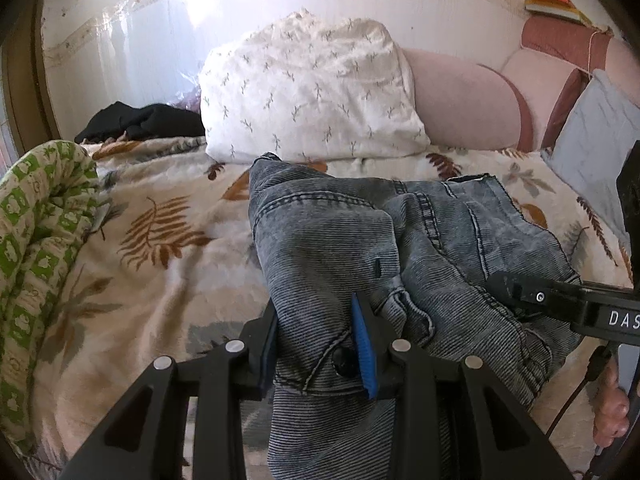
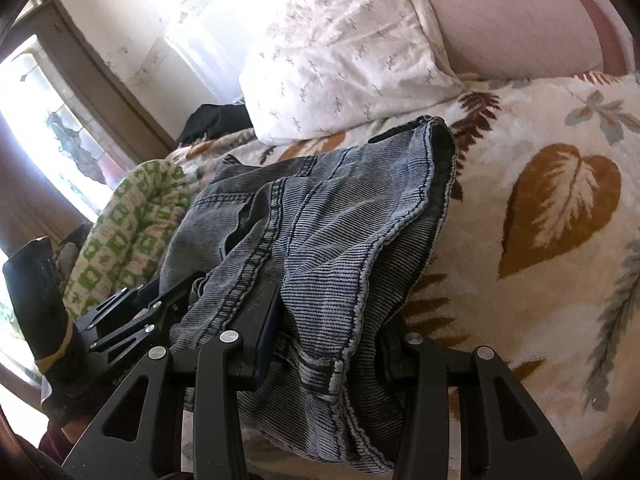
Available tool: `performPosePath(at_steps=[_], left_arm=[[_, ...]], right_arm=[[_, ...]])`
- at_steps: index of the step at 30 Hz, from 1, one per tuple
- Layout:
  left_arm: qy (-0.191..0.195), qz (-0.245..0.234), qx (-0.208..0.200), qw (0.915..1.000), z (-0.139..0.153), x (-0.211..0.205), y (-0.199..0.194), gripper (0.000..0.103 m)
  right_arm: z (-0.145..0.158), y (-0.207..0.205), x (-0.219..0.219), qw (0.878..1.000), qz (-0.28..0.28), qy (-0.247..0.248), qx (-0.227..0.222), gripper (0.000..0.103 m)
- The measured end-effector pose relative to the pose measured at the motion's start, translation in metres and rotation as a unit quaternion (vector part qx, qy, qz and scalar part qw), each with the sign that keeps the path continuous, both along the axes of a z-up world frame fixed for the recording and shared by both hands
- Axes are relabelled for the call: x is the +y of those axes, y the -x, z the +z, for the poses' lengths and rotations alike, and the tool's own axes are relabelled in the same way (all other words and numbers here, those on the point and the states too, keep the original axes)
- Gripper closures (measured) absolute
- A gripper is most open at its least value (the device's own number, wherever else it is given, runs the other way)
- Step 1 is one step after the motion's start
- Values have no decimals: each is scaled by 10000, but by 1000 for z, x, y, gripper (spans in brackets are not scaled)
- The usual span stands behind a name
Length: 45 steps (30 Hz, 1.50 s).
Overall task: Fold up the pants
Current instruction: 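Open both tools and pull them back from the folded jeans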
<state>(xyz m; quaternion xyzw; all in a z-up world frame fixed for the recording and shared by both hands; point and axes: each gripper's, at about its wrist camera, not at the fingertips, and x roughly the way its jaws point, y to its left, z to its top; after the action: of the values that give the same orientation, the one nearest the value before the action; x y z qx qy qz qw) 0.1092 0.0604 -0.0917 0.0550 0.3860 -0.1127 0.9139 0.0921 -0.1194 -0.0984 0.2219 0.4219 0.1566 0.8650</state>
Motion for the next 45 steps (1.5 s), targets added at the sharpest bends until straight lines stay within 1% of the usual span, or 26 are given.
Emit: performPosePath(at_steps=[4,9,13,15,16,18,19,20,21,23,24,26,27,31,33,36,38,40,42,44,45], left_arm=[[-103,43,-26,9999,-6,-4,-5,67],[-183,118,0,9998,-11,-7,-11,67],[-325,154,-28,9993,-14,-11,-11,65],[-421,187,-58,9989,-15,-12,-10,62],[-494,196,-88,9985,-15,-14,-9,58],[-737,262,-220,9967,-14,-16,-8,45],[-878,332,-292,9952,-13,-16,-7,33],[-1002,411,-383,9934,-12,-16,-6,25],[-1026,455,-418,9928,-10,-14,-6,22],[-1010,562,-398,9925,-6,-10,-6,14],[-1002,613,-396,9923,-4,-8,-5,13],[-1024,670,-445,9915,1,-6,-2,8],[-1050,677,-508,9909,6,-6,1,7],[-1063,640,-870,9884,29,-9,22,4],[-965,609,-1069,9877,46,-9,38,1],[-791,598,-1287,9867,70,-9,61,1],[-692,641,-1426,9853,83,-7,81,1],[-639,733,-1518,9836,90,-6,103,0],[-616,797,-1548,9828,94,-6,121,0],[-557,872,-1577,9820,98,-5,138,0],[-504,892,-1574,9822,100,-4,145,0]], right_arm=[[-10,-4,-2,9999,-21,44,148,64],[-15,-7,-3,9998,-17,50,191,64],[-19,-8,-5,9997,-2,27,263,63],[-21,-9,-5,9995,-1,37,320,61],[-23,-9,-5,9993,-10,25,365,59],[-24,-10,-5,9992,-10,29,387,57],[-24,-9,-5,9992,-20,46,384,54],[-24,-9,-5,9992,-42,57,401,50],[-23,-10,-6,9990,-64,62,430,49],[-22,-9,-8,9989,-111,69,452,40],[-21,-9,-10,9987,-140,35,480,39],[-18,-8,-14,9987,-151,-60,491,37],[-14,-7,-15,9988,-167,-52,461,36],[7,6,-16,9994,-206,221,157,33],[20,16,-16,9989,-247,399,-36,31],[43,39,-17,9959,-406,665,-469,28],[60,59,-17,9913,-569,851,-832,23],[76,77,-15,9847,-717,1018,-1215,22],[87,95,-13,9796,-779,1104,-1486,21],[97,117,-12,9724,-948,1150,-1796,15],[99,126,-12,9694,-1036,1154,-1903,13]])
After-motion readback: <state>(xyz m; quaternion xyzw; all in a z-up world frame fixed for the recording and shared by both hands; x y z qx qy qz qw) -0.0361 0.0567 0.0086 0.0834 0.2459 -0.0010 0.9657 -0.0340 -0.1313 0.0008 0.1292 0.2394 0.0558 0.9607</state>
